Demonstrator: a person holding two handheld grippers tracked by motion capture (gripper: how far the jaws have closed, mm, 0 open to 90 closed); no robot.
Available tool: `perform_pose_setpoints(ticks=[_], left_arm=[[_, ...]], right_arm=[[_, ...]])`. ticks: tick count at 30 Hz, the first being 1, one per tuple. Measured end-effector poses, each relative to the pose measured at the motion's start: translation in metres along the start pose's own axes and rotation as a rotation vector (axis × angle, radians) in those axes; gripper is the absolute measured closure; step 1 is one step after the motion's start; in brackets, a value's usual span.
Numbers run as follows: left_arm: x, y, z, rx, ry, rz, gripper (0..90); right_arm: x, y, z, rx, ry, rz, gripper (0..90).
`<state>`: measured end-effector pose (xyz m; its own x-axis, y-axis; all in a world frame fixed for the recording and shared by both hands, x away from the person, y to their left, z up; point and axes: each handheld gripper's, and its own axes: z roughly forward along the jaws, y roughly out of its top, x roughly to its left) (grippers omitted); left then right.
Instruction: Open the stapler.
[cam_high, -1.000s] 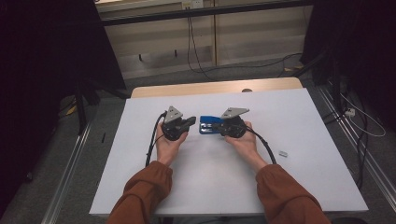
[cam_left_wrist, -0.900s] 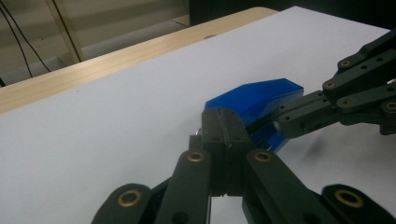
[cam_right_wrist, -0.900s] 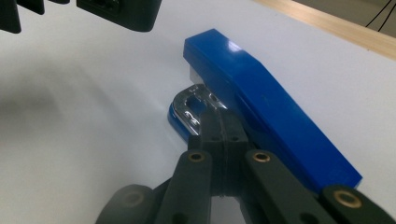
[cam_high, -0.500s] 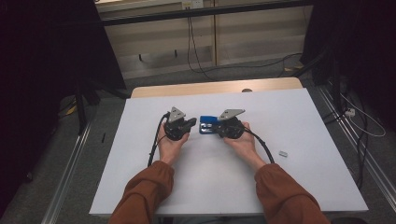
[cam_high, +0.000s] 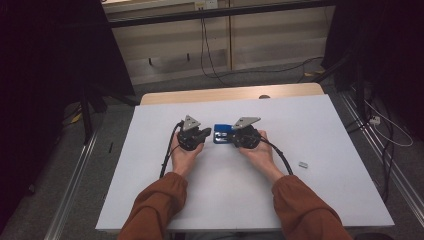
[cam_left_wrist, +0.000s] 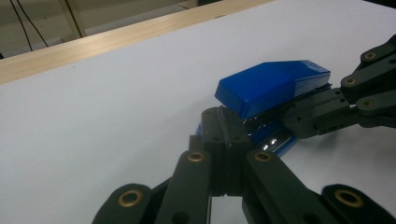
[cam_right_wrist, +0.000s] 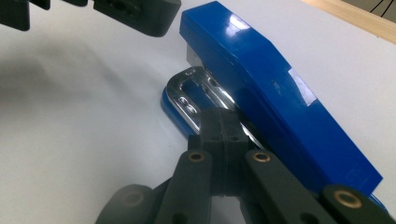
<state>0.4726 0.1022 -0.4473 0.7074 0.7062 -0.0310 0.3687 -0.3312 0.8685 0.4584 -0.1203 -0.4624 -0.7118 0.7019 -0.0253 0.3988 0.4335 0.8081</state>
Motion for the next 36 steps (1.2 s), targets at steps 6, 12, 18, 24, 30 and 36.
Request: perform_pose_setpoints(ticks=[6,12,18,24,30,36], left_arm=[[-0.001,-0.002,0.004,0.016,-0.005,0.006,90.0],[-0.001,-0.004,0.008,0.027,-0.006,-0.006,90.0],[-0.003,-0.002,0.012,0.027,-0.011,0.019,90.0],[-0.003,-0.003,0.013,0.028,-0.013,0.023,90.0],[-0.003,-0.002,0.013,0.023,-0.013,0.021,90.0],[-0.002,-0.001,0.013,0.024,-0.010,0.029,90.0]], right_arm=[[0.000,0.000,0.000,-0.001,-0.002,0.003,90.0],[0.000,0.000,0.000,-0.002,-0.004,0.002,90.0],[0.000,0.000,0.000,-0.001,-0.004,0.003,90.0],[0.000,0.000,0.000,-0.004,-0.003,0.012,90.0],[0.000,0.000,0.000,-0.003,-0.005,0.010,90.0],[0.000,0.000,0.000,-0.004,-0.005,0.011,90.0]])
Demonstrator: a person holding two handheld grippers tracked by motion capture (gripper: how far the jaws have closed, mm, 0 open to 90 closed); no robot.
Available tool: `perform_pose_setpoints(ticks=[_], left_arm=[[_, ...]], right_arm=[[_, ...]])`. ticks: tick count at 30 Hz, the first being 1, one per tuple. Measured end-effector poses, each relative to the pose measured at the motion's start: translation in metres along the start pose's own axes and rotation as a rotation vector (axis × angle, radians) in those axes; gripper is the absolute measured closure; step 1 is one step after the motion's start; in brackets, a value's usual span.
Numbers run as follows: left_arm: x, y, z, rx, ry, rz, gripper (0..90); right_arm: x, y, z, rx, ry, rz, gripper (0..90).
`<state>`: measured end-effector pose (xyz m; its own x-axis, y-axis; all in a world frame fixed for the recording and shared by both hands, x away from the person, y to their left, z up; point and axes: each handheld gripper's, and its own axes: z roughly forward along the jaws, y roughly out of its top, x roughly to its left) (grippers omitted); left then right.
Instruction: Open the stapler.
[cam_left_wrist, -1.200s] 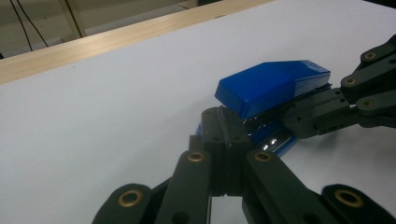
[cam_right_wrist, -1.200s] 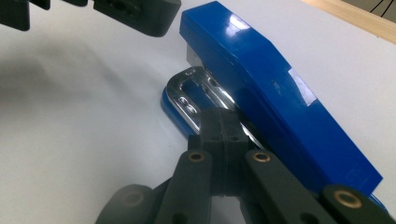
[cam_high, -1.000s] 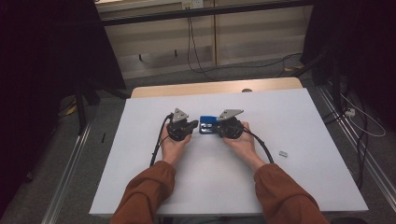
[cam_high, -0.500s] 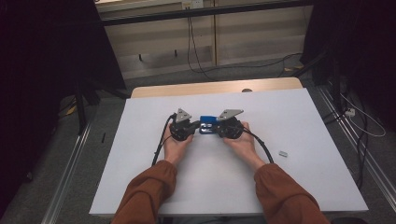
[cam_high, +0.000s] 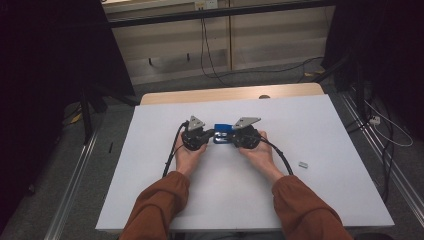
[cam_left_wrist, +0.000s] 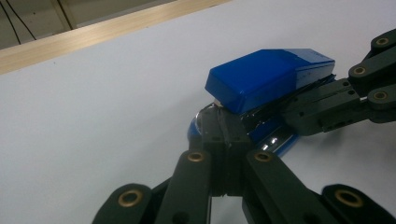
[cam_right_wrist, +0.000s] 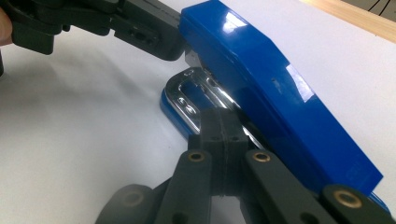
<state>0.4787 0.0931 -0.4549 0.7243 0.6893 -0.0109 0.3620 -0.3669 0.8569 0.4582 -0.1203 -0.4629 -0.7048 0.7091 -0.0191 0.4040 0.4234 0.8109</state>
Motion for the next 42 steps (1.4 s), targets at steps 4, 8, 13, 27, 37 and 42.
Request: perform_pose_setpoints(ticks=[4,8,13,27,37,42], left_arm=[[0.000,0.001,0.000,-0.003,-0.005,-0.001,90.0],[-0.001,0.002,0.000,-0.007,-0.002,-0.004,90.0],[-0.003,0.003,-0.001,-0.015,0.003,-0.006,90.0],[-0.004,0.009,-0.004,-0.042,-0.001,-0.002,90.0],[-0.005,0.013,-0.005,-0.054,-0.004,-0.002,90.0],[-0.005,0.014,-0.006,-0.057,-0.007,0.000,90.0]], right_arm=[[0.000,0.000,0.000,0.000,0.000,0.000,90.0],[0.000,0.000,0.000,0.000,-0.001,0.000,90.0],[0.000,0.000,0.000,-0.001,-0.002,0.000,90.0],[0.001,0.000,0.000,0.002,-0.007,-0.001,90.0],[0.001,0.000,0.001,0.001,-0.008,-0.002,90.0],[0.001,0.000,0.001,0.001,-0.008,-0.002,90.0]])
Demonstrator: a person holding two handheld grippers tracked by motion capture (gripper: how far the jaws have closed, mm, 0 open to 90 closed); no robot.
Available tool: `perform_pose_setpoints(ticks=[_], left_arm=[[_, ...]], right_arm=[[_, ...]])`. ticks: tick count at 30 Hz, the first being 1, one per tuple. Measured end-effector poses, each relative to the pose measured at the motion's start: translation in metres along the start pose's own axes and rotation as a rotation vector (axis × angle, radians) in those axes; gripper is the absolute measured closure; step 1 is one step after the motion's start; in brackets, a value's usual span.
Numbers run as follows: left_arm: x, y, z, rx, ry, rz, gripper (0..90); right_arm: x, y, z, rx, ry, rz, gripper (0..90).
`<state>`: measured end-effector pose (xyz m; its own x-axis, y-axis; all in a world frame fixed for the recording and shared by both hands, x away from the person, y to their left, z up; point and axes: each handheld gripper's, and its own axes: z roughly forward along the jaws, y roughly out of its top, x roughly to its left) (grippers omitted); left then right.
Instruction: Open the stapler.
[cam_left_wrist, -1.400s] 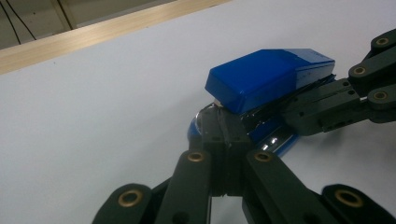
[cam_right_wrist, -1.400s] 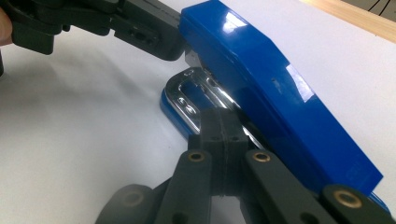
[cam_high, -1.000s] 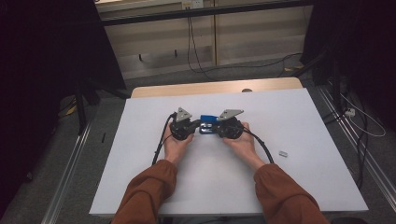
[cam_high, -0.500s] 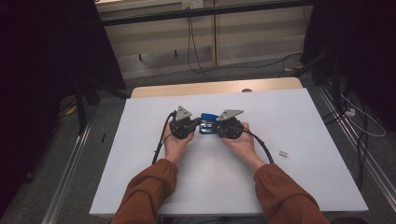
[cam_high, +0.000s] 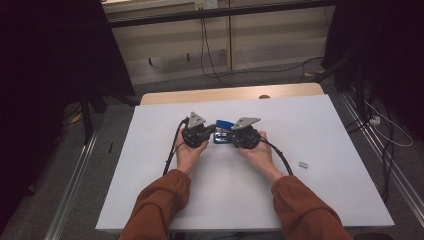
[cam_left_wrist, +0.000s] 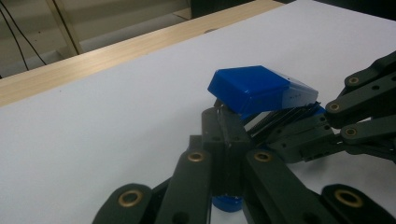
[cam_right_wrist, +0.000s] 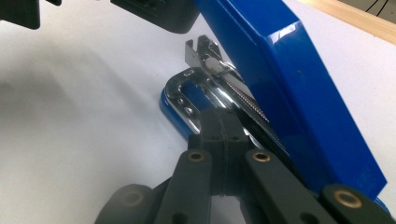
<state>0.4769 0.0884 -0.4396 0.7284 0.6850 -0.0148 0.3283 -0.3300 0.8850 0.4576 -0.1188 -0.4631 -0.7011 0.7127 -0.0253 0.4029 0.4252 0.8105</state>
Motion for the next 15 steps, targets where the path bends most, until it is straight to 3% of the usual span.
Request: perform_pose_setpoints(ticks=[15], left_arm=[[-0.0025,0.0054,-0.0005,-0.025,0.006,0.006,90.0]], right_arm=[[0.0000,-0.0001,0.0000,-0.001,0.000,-0.001,90.0]])
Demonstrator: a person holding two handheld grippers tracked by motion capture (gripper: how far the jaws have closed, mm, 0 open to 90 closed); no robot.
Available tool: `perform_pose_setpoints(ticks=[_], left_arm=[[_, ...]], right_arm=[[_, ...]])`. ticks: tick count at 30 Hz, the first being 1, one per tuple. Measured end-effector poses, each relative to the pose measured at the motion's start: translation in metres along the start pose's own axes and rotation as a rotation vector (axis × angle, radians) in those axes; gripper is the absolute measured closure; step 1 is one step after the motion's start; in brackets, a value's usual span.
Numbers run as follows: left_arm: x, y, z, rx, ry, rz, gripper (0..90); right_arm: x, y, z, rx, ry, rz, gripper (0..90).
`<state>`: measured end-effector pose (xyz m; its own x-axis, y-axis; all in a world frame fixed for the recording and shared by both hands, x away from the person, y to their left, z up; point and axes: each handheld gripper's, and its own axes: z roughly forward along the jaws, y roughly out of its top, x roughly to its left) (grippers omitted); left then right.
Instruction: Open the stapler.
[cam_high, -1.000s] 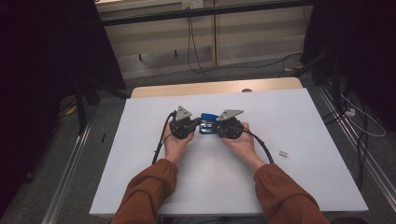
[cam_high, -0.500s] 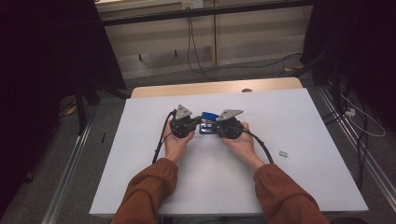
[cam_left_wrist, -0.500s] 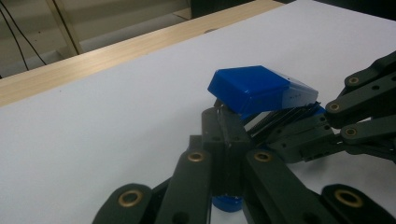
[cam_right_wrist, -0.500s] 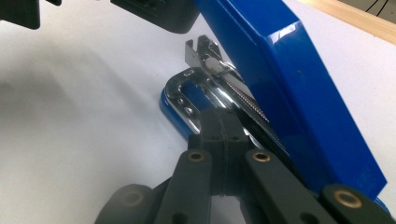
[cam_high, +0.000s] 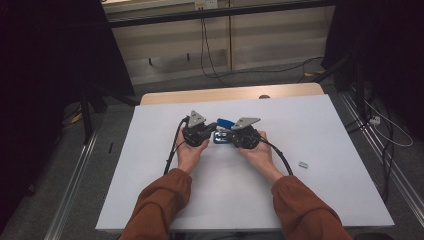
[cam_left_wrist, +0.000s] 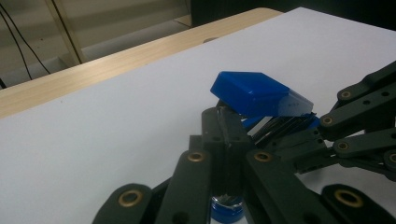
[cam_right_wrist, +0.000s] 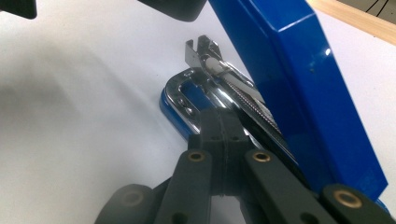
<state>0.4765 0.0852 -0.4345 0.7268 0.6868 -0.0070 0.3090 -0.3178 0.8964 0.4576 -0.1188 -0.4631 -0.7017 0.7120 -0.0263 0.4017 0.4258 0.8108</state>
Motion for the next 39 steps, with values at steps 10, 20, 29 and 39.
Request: perform_pose_setpoints(ticks=[10,20,29,39], left_arm=[[0.002,-0.001,0.000,0.002,-0.005,-0.003,90.0],[0.002,-0.001,0.002,0.001,-0.007,-0.018,90.0],[0.002,-0.001,0.001,0.001,-0.007,-0.019,90.0],[0.003,-0.001,0.001,-0.001,-0.008,-0.022,90.0]], right_arm=[[-0.003,0.000,0.000,-0.002,0.014,0.000,90.0],[0.001,0.004,-0.004,-0.007,0.005,-0.022,90.0],[0.012,0.016,-0.005,-0.056,-0.022,-0.027,90.0],[0.018,0.020,0.001,-0.070,-0.058,0.005,90.0]])
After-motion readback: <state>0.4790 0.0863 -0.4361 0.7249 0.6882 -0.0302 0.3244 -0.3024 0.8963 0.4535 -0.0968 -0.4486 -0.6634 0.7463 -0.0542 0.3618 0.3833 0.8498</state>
